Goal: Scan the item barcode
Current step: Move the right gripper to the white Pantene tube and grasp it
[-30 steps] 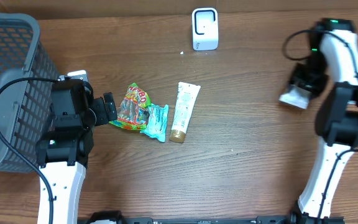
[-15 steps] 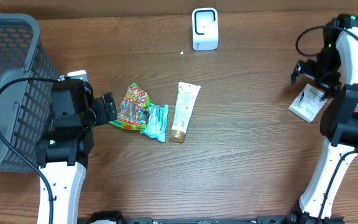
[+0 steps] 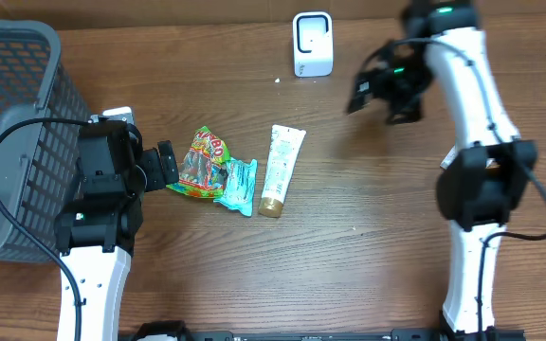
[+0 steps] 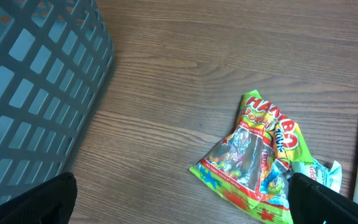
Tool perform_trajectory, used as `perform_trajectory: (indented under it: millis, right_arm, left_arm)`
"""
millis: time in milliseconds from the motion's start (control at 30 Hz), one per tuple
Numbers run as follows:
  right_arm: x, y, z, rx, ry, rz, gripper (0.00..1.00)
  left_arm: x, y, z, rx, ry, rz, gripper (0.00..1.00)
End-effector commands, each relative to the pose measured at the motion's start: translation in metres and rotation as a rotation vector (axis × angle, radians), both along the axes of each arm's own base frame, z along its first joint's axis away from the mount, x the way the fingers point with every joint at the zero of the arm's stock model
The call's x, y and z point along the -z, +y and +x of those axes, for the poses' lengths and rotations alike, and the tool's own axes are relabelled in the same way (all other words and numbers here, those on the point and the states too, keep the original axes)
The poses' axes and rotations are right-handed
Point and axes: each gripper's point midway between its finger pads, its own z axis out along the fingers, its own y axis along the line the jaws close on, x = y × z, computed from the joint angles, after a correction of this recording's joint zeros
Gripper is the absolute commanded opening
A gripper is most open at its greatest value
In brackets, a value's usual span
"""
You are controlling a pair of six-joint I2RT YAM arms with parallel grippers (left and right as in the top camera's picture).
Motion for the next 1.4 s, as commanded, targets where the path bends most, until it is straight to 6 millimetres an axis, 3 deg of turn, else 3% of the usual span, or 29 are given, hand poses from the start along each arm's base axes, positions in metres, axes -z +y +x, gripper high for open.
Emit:
perform_trajectory:
  millis: [0,233,533,600,767,1133,1367]
  right_arm:
    - [0.002,0.033,-0.019,-0.083,0.008,0.018,0.92]
    - [0.041,0.105,-0.038,-0.211,-0.028,0.071,0.83]
    - [0.040,0.194,-0.036,-0.390,-0.289,0.126,0.83]
    - [0.043,0.205,-0.037,-0.382,-0.308,0.110,0.80]
    - [0.066,0.199,-0.038,-0.174,-0.253,-0.070,0.69]
    - [0.104,0.178,-0.073,-0.110,-0.066,-0.183,0.70]
    - [0.114,0.139,-0.071,-0.094,-0.055,-0.332,0.71]
  left_arm:
    - [-0.004,0.003,0.000,0.000,-0.007,0.017,1.00]
    - [-0.004,0.003,0.000,0.000,-0.008,0.017,1.00]
    - [-0.004,0.003,0.000,0.000,-0.007,0.017,1.00]
    - [-0.004,0.003,0.000,0.000,-0.007,0.017,0.99]
    - [-0.004,0.003,0.000,0.000,-0.007,0.017,1.00]
    - [-0.004,0.003,0.000,0.000,-0.007,0.017,1.00]
    - [-0.004,0.003,0.000,0.000,-0.007,0.017,1.00]
